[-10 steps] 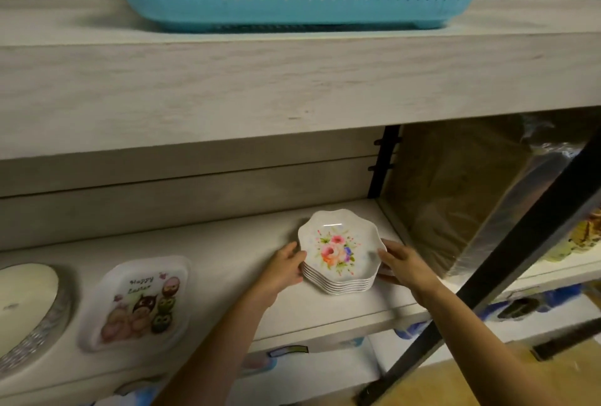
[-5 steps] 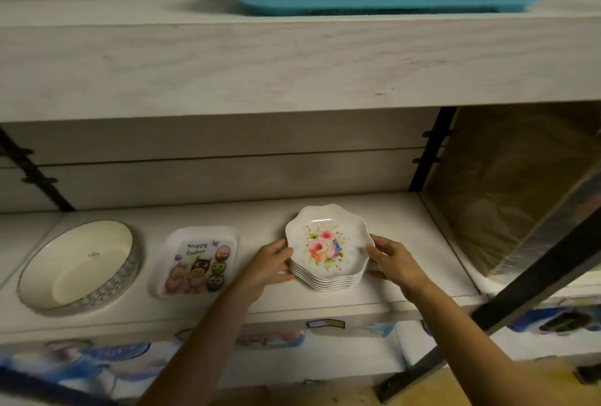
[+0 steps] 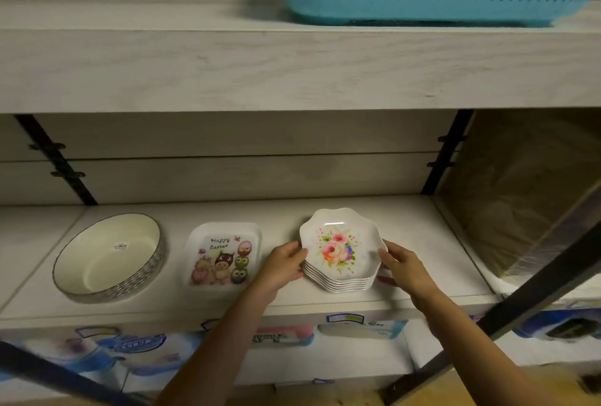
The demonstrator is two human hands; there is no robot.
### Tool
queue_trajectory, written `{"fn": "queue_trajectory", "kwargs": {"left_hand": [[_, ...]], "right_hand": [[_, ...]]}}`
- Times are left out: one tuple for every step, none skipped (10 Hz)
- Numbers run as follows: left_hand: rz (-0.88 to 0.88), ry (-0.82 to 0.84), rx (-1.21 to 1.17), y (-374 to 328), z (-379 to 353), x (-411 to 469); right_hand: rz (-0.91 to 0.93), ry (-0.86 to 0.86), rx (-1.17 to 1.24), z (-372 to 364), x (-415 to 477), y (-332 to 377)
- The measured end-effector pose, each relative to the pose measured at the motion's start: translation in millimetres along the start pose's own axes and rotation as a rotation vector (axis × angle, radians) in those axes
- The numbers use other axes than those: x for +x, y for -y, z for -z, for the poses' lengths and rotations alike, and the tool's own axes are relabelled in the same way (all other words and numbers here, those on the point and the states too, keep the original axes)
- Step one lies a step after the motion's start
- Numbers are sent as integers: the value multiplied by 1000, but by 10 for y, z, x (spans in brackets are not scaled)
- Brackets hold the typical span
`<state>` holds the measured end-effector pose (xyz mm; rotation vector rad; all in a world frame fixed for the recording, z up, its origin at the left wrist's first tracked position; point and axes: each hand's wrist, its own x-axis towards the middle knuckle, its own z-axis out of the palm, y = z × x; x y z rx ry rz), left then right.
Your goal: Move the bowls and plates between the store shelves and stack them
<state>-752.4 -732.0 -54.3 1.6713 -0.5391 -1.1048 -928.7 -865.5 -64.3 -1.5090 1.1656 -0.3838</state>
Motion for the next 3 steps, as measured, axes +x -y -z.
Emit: {"fn": "queue_trajectory", "kwargs": {"left_hand": [[-91,-87,177,26,78,-8],[-215,-158,376,5,234,-95],[-336,-253,504,-22,441,-195]], "right_hand": [[47,-72,-185,-32,-28,15],[134,-182,-340,-93,-126,81],[308,-250,-411,-179,-252,242]]}}
